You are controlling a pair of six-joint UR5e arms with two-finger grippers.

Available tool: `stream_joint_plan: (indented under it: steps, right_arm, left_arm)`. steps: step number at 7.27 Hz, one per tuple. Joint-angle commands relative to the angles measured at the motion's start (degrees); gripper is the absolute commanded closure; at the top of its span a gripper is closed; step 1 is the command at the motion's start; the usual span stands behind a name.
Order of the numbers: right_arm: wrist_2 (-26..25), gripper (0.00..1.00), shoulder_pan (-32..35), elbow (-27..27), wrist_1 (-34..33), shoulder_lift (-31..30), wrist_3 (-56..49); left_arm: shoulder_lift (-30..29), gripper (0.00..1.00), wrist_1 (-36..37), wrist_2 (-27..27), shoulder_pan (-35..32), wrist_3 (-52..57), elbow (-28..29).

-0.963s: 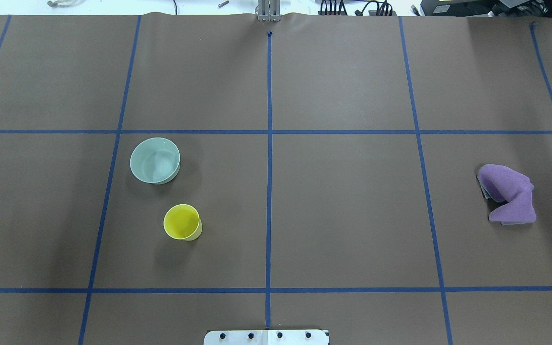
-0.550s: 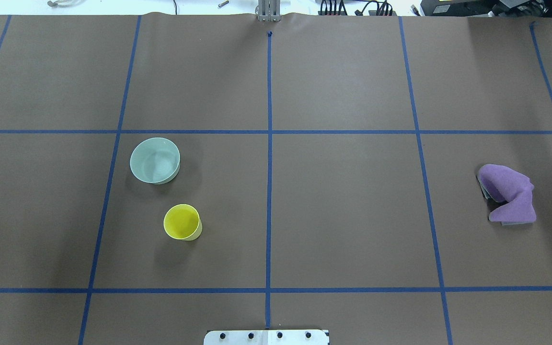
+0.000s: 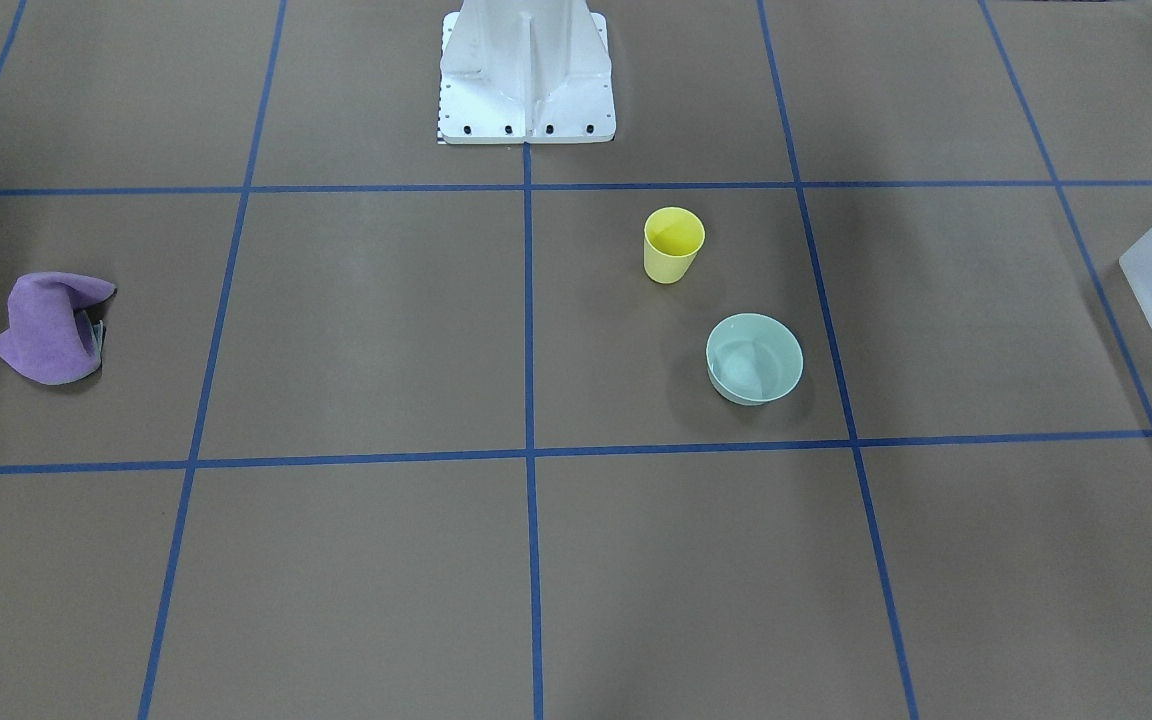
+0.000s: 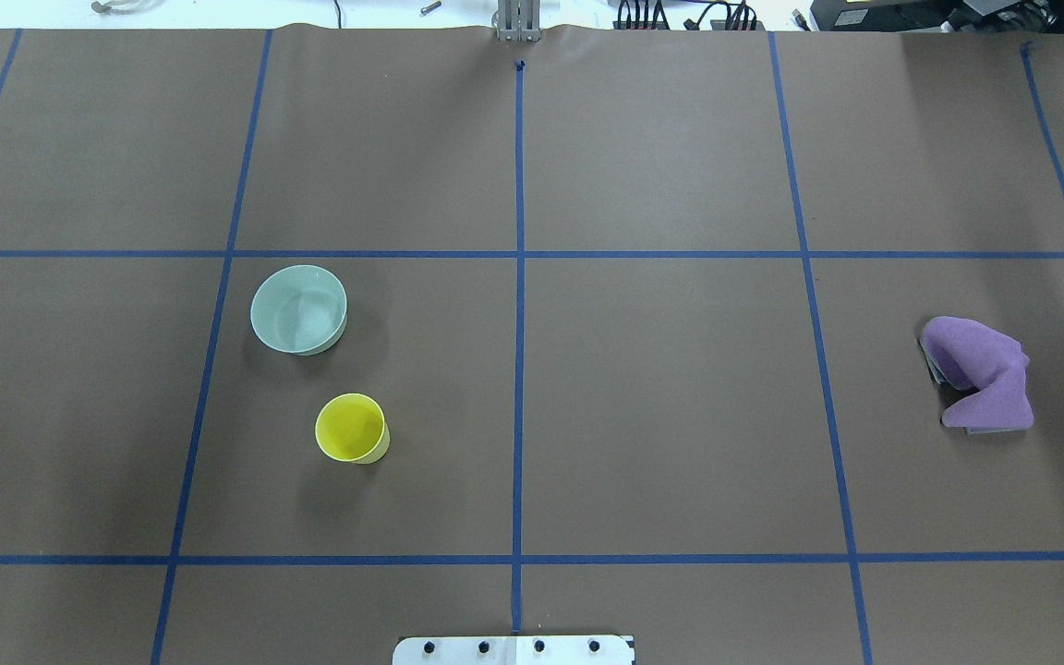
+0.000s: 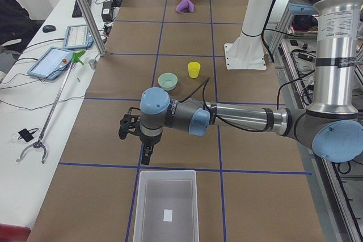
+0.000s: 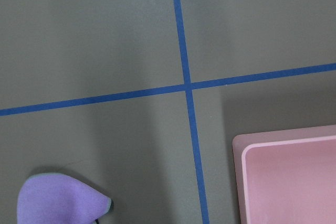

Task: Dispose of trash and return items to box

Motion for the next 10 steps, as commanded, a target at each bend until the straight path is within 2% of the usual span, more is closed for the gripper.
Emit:
stream_joint_plan:
  steps: [1,3,4,5,6,7,9,10]
  right_arm:
    - [-0.43,0.0,-0.09,1.13,-0.29,0.43,-0.18]
    - [-0.77,0.0,-0.17,1.93,0.23,-0.09,0.61]
    - [-2.52,0.0,-0.17,1.93,0.23,-0.1,0.7]
    - [-3.06,0.0,-0.17,1.84,0.32,-0.45,0.01]
    - [-3.06,0.0,-0.17,1.84,0.58,-0.8,0.0]
    - [-3.06,0.0,-0.17,1.84,1.45,-0.8,0.09]
    - [-2.19,0.0,-0.44,1.67,1.46,-0.72,0.79]
    - [-1.92,0.0,-0.53,1.75,1.29,-0.46,0.79]
  left_arm:
    - [-0.09,0.01,3.45,-0.41,4.36,-8.1,-6.88]
    - [-0.27,0.01,3.22,-0.51,15.84,-27.92,-14.63]
    - [-3.4,0.01,3.21,0.11,22.95,-38.3,-16.49]
    - [-5.96,0.01,3.04,0.81,27.9,-47.11,-16.08]
    - [-7.72,0.02,2.69,5.77,32.21,-51.72,-15.72]
    - [-9.74,0.02,0.42,9.48,36.69,-57.16,-13.63]
    - [-12.66,0.02,-14.28,14.33,43.29,-70.78,-4.43]
    - [-15.1,0.02,-17.15,16.09,45.24,-74.15,-1.08]
